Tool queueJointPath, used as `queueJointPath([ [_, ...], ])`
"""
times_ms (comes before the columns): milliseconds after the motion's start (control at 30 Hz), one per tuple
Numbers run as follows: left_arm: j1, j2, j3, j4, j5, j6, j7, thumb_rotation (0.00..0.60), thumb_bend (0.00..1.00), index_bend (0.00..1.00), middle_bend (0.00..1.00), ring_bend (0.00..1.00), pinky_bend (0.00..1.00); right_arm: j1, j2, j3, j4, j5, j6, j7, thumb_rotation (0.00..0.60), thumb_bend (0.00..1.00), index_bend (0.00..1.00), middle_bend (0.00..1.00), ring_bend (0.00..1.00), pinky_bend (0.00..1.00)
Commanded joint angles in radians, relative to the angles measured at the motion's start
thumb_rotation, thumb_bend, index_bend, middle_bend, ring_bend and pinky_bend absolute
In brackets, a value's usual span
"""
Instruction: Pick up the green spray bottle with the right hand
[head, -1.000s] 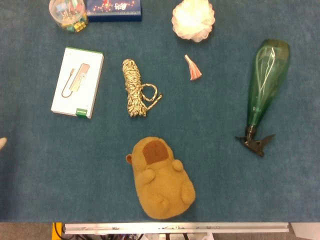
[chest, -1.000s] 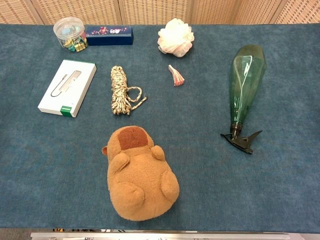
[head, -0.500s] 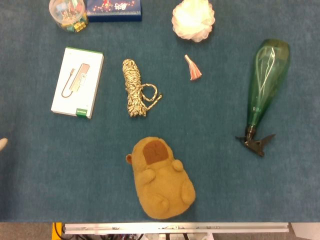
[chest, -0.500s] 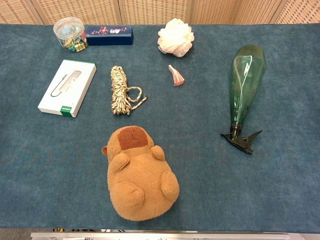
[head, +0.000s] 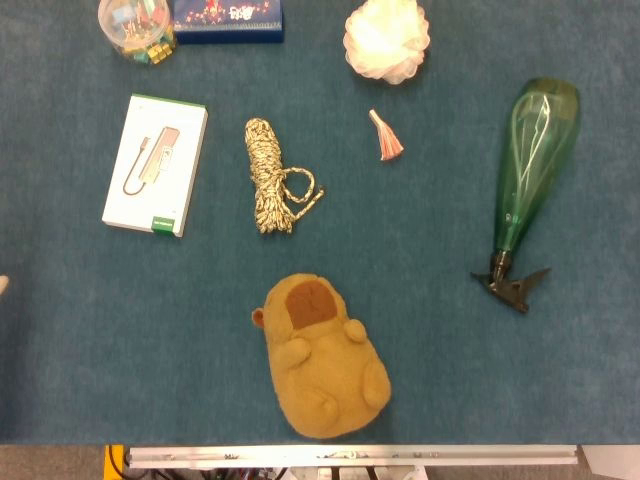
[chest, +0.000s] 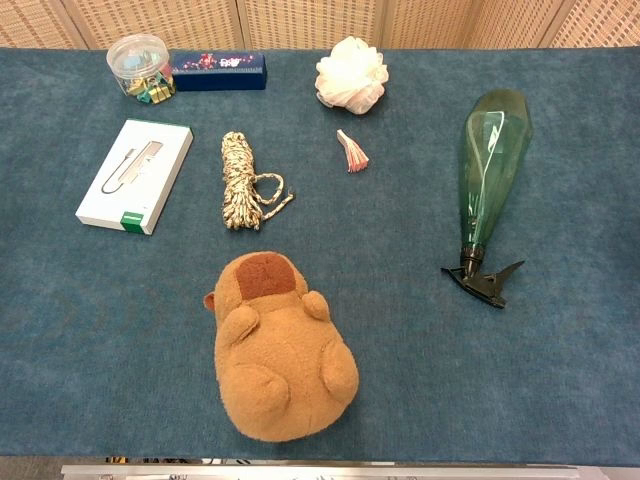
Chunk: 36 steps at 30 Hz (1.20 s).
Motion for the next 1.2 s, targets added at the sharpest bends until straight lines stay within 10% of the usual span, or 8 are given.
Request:
queueJointPath([
  [33, 0.002, -0.001, -0.001, 0.001, -0.005, 0.001, 0.002, 0.6, 0.08, 0.29, 0.39, 0.29, 0.39, 0.058, 0.03, -0.008, 0.035, -0.06, -0.052, 0.021, 0.6, 0.0, 0.09, 0.14, 0.08, 0.17],
  [500, 0.006, -0.014, -0.001, 0.002, -0.028, -0.005, 0.038, 0.6, 0.08, 0.29, 0.39, 0.29, 0.39, 0.235, 0.047, -0.035, 0.163, -0.258, -0.144, 0.037, 0.6, 0.0, 0.21, 0.21, 0.08, 0.17],
  [1200, 0.006, -0.024, 0.003, 0.008, -0.04, -0.021, 0.053, 0.6, 0.08, 0.29, 0.39, 0.29, 0.39, 0.376, -0.124, -0.07, 0.369, -0.277, -0.255, 0.054, 0.6, 0.01, 0.21, 0.21, 0.08, 0.16],
])
